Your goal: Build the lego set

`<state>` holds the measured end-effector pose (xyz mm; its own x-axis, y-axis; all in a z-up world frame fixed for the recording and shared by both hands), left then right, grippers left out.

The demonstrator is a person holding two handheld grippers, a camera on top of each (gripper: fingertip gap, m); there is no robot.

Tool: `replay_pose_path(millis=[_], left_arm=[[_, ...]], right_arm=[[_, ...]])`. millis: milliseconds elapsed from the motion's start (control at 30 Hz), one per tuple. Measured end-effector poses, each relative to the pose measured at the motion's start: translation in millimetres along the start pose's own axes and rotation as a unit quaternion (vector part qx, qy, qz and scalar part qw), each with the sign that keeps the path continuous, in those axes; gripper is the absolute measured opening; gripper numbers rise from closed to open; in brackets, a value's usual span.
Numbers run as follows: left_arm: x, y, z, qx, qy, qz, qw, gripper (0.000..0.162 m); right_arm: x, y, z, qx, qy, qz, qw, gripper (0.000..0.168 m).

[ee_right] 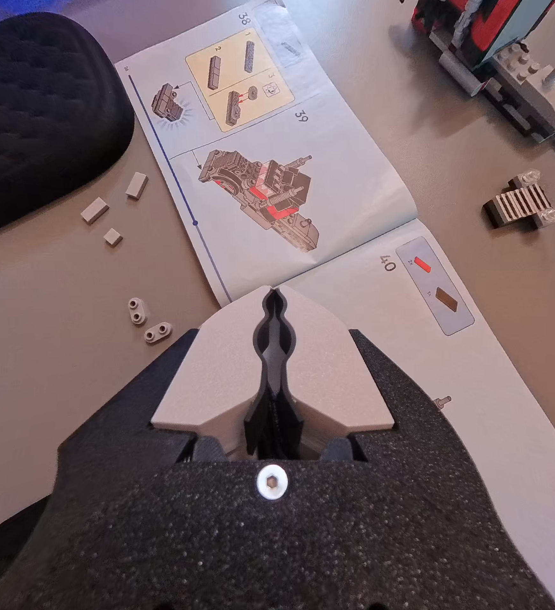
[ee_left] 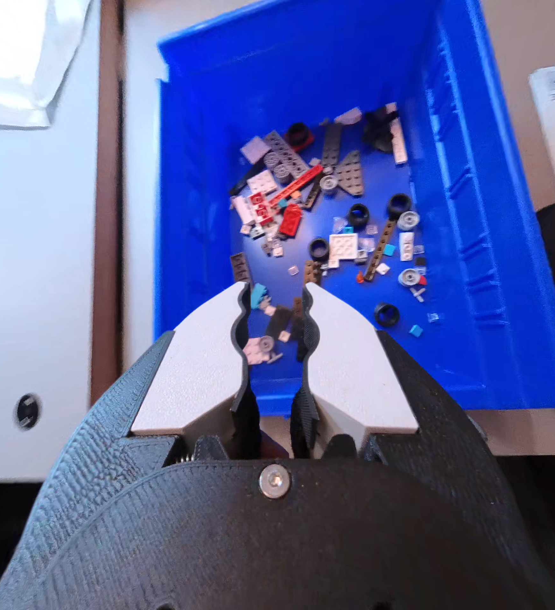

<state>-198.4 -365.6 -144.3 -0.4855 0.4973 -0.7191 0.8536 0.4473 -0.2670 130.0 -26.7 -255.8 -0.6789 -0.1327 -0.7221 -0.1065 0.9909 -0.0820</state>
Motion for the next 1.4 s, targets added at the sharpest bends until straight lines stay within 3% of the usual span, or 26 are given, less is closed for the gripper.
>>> replay_pose_path(millis=[400,600,700,900,1200,1400], left_arm=[[58,22,10,0.094,-0.055,0.15,0.983,0.033],[76,63,7,0.134,-0.051,0.269,0.952,0.018],[89,67,9,0.167,-0.079,0.248,0.951,0.019],[100,68,8,0.132,-0.085,0.253,0.955,0.016],[98,71,7,0.162,-0.105,0.241,0.951,0.018],[99,74,6,0.168,-0.106,0.249,0.948,0.009]], right_arm=[[0,1,0,0.006,0.001,-0.005,1.0,0.0],[0,0,0,0.001,0.0,0.0,1.0,0.0],[0,-1,0,-0.004,0.0,0.004,1.0,0.0],[0,1,0,0.007,-0.001,-0.005,1.0,0.0],[0,0,0,0.006,-0.001,-0.003,1.0,0.0],[0,-1,0,-0.005,0.0,0.006,1.0,0.0]])
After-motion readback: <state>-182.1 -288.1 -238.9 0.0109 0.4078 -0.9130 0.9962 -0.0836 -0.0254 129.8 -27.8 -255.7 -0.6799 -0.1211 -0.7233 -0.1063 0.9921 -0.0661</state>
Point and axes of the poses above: each gripper's, where its closed fingertips meet, x out along the fingers, z out of its underside, y = z × x across the jaws, the point moved 7 cm from there along -x, back along the fingers, and after that the axes turned 2 degrees about -z, right-handed, at the moved point
